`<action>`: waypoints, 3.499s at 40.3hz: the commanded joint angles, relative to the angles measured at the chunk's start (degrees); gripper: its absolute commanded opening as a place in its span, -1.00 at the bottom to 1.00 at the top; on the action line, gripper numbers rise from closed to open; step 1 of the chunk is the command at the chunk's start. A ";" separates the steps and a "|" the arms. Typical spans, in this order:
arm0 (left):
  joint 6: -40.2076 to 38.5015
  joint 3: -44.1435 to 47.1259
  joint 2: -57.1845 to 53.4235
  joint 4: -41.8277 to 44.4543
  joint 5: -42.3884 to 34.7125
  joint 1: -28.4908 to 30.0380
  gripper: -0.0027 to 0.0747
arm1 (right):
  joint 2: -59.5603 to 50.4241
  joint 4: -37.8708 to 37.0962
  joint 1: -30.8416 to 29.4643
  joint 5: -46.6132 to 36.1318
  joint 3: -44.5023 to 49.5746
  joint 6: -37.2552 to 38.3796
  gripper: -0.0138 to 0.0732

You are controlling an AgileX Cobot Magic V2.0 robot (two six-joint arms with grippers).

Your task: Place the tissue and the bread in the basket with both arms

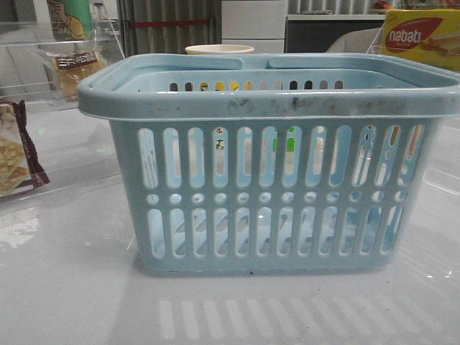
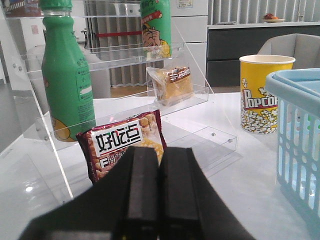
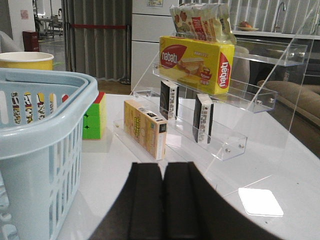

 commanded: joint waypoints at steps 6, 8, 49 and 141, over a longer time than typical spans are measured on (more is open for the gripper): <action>-0.13 0.04 -1.03 -0.44 -4.90 -0.31 -0.70 | -1.07 -0.58 -0.26 -5.42 0.01 -0.39 -0.55; -0.13 0.04 -1.03 -0.44 -4.90 -0.31 -0.70 | -1.07 -0.58 -0.26 -5.42 0.01 -0.39 -0.55; 0.63 -2.61 -1.03 1.64 -9.85 -0.31 -0.70 | -1.07 -0.38 -0.26 -1.40 -1.35 -0.39 -0.55; 2.51 -41.34 34.32 -0.44 30.50 -14.58 0.38 | 64.62 0.59 -9.62 41.45 -60.12 -0.33 0.65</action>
